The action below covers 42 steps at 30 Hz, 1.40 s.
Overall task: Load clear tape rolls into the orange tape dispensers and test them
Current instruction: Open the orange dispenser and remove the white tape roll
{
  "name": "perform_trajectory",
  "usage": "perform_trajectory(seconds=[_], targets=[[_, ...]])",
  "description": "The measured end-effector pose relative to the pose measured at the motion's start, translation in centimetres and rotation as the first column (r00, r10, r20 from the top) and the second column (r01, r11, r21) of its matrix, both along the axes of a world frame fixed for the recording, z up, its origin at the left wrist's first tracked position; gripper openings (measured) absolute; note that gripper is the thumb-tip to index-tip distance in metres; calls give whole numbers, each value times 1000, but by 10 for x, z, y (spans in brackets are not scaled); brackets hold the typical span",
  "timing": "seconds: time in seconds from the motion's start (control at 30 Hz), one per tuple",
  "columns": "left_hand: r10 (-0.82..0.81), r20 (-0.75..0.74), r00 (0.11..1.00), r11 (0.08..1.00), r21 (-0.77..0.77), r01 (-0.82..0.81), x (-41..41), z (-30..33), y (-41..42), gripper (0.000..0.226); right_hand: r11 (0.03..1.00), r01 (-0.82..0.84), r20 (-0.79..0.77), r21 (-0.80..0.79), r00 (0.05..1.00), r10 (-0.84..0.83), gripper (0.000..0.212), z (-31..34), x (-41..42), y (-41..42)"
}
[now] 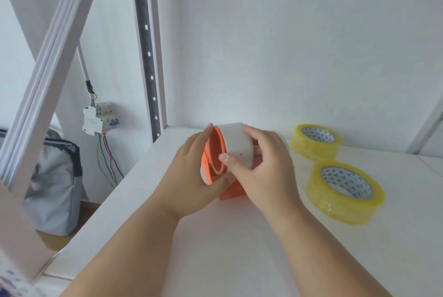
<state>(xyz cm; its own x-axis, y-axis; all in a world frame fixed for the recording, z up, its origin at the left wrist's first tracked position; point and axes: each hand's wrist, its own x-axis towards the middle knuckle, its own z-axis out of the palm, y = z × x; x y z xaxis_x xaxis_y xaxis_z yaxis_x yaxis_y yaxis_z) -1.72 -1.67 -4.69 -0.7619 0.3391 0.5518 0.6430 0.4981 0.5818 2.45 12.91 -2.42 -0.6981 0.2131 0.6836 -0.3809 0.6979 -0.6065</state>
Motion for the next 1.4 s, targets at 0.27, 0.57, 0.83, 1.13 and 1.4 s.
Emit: perform_trajectory(seconds=[0.27, 0.57, 0.83, 1.13, 1.4], targets=[[24, 15, 1000, 998, 53, -25, -17, 11, -7, 97, 973, -211, 67, -98, 974, 218, 60, -3, 3, 16], [-15, 57, 998, 996, 94, 9, -20, 19, -5, 89, 977, -207, 120, -50, 970, 212, 47, -6, 4, 22], [29, 96, 995, 994, 101, -38, -25, 28, -6, 86, 981, -188, 120, -51, 974, 193, 46, -1, 6, 24], [43, 171, 984, 982, 175, -74, -36, 40, 3, 73, 995, -97, 158, 5, 983, 95, 26, 7, 8, 28], [-37, 299, 953, 915, 395, -89, -60, 60, -6, 67, 987, -144, 250, 76, 961, 121, 26, 0, 13, 24]])
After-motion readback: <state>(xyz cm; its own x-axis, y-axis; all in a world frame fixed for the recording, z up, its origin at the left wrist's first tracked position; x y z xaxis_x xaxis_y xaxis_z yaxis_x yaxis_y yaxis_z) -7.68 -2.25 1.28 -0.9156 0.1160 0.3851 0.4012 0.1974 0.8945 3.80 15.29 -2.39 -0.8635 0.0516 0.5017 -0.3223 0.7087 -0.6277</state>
